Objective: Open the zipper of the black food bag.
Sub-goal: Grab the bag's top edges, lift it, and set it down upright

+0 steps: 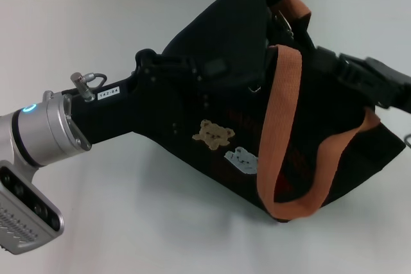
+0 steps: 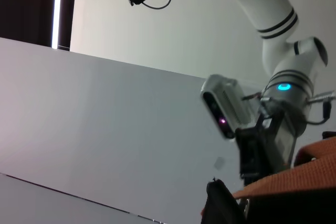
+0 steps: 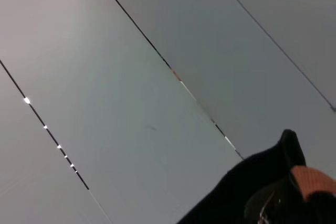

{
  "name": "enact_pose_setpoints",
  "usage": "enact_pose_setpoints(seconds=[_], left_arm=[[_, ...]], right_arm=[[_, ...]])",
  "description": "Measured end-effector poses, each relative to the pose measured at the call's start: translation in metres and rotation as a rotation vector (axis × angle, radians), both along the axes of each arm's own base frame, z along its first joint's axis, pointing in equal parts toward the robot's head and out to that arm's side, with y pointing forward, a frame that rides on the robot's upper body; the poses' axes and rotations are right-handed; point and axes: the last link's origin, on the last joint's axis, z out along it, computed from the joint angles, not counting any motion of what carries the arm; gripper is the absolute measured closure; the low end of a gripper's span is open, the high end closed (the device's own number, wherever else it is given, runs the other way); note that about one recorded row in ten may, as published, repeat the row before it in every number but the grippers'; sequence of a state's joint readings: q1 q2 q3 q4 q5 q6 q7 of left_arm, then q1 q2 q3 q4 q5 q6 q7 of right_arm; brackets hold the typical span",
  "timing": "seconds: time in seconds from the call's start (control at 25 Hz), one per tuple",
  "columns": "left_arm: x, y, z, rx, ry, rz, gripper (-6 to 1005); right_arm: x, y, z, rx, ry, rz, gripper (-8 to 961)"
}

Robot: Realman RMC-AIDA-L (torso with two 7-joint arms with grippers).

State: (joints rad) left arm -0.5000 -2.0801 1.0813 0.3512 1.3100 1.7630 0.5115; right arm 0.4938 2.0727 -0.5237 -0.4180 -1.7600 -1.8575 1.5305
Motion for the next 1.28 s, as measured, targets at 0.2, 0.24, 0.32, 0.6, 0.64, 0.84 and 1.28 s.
enact_pose_setpoints(seconds=[0.2,0.24,0.32,0.6,0.64,0.84,1.28], left_arm=[[0.001,0.001,0.001,0.005,-0.005,0.000,897],[0.001,0.001,0.001,0.005,-0.005,-0.001,897],[0.001,0.001,0.000,0.006,-0.004,-0.003,897],[0.002,0.001,0.001,0.010,-0.001,-0.011,897],[0.002,0.001,0.001,0.010,-0.001,-0.011,897],[0.001,0.000,0.001,0.011,0.000,-0.010,897],[0.001,0.000,0.001,0.011,0.003,-0.012,896]], right_arm=[[0.013,-0.014,0.008,0.024,-0.030,-0.001,934],[0.015,-0.017,0.011,0.029,-0.035,0.006,930],[0.015,-0.025,0.024,0.042,-0.035,0.055,920],[-0.009,0.000,0.074,0.008,-0.180,0.088,885],[-0.009,0.000,0.074,0.008,-0.180,0.088,881],[-0.044,0.022,0.088,-0.004,-0.305,0.141,822],[-0.109,0.061,0.073,-0.140,-0.568,0.097,532]])
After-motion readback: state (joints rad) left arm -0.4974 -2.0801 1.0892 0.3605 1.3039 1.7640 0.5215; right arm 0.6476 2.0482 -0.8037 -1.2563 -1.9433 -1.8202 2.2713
